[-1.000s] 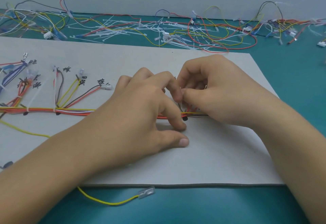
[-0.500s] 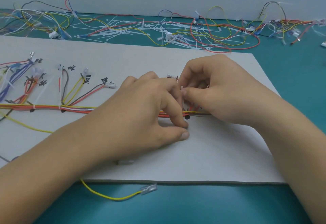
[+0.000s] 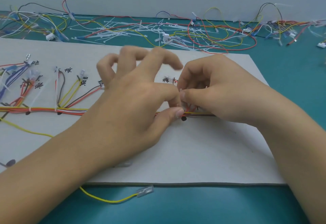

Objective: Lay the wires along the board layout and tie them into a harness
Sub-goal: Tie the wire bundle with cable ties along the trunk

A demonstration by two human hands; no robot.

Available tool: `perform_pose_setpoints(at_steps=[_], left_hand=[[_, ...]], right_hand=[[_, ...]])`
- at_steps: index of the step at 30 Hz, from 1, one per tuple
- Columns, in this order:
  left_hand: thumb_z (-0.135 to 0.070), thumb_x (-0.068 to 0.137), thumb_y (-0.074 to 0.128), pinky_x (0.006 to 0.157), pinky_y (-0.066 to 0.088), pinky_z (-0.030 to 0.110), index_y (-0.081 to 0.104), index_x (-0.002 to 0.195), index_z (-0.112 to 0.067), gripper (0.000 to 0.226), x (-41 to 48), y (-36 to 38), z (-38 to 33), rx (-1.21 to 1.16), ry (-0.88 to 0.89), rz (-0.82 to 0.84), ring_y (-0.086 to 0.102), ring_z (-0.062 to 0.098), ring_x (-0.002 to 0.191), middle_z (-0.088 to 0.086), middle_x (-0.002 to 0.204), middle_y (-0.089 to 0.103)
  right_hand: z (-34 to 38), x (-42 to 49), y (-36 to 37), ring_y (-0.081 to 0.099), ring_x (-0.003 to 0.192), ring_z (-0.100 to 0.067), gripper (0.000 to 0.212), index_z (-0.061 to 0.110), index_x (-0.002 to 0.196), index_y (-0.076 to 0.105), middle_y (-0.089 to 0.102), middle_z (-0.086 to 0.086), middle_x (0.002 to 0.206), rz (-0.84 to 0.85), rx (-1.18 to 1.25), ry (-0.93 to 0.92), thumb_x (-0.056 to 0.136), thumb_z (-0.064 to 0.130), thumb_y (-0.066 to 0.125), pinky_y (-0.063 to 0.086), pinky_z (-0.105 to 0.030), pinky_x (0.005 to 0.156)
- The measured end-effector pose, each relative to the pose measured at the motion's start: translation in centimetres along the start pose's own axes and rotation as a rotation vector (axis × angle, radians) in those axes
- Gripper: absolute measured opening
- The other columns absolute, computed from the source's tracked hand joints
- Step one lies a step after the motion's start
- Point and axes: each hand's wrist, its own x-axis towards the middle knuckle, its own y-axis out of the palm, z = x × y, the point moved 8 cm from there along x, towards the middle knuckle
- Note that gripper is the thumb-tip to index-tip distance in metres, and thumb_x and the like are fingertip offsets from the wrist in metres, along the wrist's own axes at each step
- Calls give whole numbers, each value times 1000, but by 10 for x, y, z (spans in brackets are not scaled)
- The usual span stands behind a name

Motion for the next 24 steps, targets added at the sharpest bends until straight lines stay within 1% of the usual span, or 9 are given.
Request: perform_pose_setpoints(at_steps=[2, 4, 6, 8, 11, 13, 16, 19, 24], left_hand=[[-45, 85, 73, 92, 18, 44, 75, 75, -37, 13, -1, -9, -6, 84, 43, -91, 39, 34, 130, -11, 146, 51], [-44, 86, 76, 88, 22, 44, 77, 75, -38, 12, 0, -14, -12, 47, 96, -126, 46, 31, 117, -11, 139, 57], [-37, 86, 78, 80, 29, 36, 79, 77, -34, 10, 1, -13, -14, -135, 157, -87, 50, 16, 90, -9, 117, 66], [-26, 85, 79, 65, 38, 29, 79, 79, -23, 7, 2, -4, -10, -414, 155, 44, 52, 7, 65, -5, 89, 70], [-26, 85, 78, 50, 32, 15, 77, 82, -22, 5, 0, 9, 1, -603, 51, 155, 42, 9, 45, -7, 54, 55], [-24, 88, 77, 44, 37, 18, 75, 85, -20, 6, -3, 19, 4, -759, -31, 233, 47, 11, 43, -3, 57, 61], [-11, 96, 71, 42, 54, 34, 67, 90, -11, 7, -8, 37, 6, -995, -170, 348, 70, 25, 61, 9, 81, 75], [-6, 92, 73, 48, 58, 35, 70, 88, -5, 6, -6, 41, 14, -1109, -267, 298, 71, 27, 62, 15, 74, 72], [-12, 78, 76, 53, 62, 36, 71, 84, 1, 16, -4, 42, 23, -1190, -411, 229, 71, 27, 55, 21, 71, 73]], right_hand=[[0, -1, 0, 66, 58, -10, 13, 21, 79, 71, 73, 4, 66, 31, -2, 4, 85, 10, 71, 51, -24, 54], [2, -2, 1, 62, 57, -10, 11, 20, 78, 73, 72, 3, 66, 68, 10, -3, 83, 10, 73, 48, -21, 53], [3, -4, 3, 56, 54, -6, 10, 19, 77, 73, 69, 5, 64, 100, 13, -10, 82, 11, 75, 41, -14, 51], [2, -4, 1, 51, 49, -1, 10, 20, 76, 73, 65, 9, 59, 107, -9, -7, 82, 12, 77, 36, -9, 48], [0, -6, -3, 49, 46, -1, 7, 22, 77, 75, 64, 10, 57, 118, -49, 10, 82, 19, 78, 34, -9, 44], [0, -7, -4, 49, 46, -2, 2, 23, 80, 76, 65, 8, 58, 124, -58, 11, 81, 22, 77, 34, -10, 43], [1, -9, -5, 49, 45, -3, 4, 25, 79, 77, 66, 6, 59, 123, -71, 10, 82, 23, 78, 34, -10, 42], [2, -9, -7, 48, 44, -2, 6, 27, 76, 78, 65, 8, 58, 124, -78, 15, 81, 24, 79, 33, -9, 42], [2, -8, -7, 45, 44, -2, 9, 23, 74, 78, 62, 8, 54, 115, -43, 13, 82, 21, 81, 32, -8, 42]])
